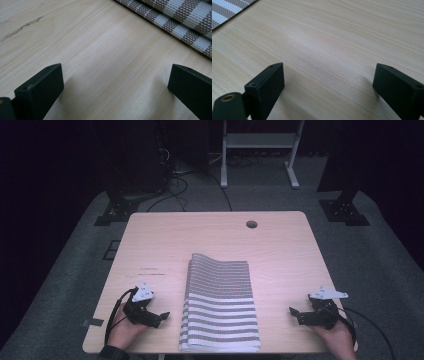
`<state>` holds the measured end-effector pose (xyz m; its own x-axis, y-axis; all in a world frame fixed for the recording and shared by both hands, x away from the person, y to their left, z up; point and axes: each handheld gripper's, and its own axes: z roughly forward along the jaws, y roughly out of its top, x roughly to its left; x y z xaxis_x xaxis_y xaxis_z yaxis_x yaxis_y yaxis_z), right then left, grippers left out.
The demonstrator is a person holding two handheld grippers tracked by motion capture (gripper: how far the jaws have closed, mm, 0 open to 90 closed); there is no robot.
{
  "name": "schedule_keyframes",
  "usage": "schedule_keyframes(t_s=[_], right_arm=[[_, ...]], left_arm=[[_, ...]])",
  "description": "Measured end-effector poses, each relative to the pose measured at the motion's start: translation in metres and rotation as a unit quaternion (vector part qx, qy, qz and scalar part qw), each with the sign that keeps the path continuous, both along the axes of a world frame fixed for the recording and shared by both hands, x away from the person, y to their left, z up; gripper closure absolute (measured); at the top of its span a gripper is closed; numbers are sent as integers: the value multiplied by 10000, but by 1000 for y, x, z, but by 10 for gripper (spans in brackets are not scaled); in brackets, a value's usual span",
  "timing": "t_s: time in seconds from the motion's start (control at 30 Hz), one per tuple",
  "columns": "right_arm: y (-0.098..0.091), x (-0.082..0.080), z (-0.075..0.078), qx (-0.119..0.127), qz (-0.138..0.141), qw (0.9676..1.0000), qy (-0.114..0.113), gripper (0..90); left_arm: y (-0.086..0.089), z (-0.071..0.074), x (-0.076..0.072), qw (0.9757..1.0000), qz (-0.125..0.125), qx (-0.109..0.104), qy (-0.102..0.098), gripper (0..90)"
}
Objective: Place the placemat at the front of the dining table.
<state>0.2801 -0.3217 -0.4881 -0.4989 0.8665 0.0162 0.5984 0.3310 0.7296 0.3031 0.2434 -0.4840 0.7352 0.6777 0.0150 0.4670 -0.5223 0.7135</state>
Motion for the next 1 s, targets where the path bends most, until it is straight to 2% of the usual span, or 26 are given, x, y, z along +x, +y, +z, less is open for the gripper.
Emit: schedule_keyframes(t_s=[0.37, 0.73, 0.87, 1.0], right_arm=[[0, 0, 0, -19, 43, 10000, -9, 91], [-1, 0, 0, -19, 43, 10000, -8, 91], [-1, 0, 0, -20, 43, 10000, -10, 91], [-1, 0, 0, -21, 45, 10000, -10, 91]], left_arm=[[1, 3, 0, 9999, 12, -101, 26, 0], [0, 10, -1, 9994, -9, -334, 105, 0], [0, 16, -1, 9987, -3, -504, 75, 0], [-1, 20, 0, 9986, 3, -517, 94, 0]])
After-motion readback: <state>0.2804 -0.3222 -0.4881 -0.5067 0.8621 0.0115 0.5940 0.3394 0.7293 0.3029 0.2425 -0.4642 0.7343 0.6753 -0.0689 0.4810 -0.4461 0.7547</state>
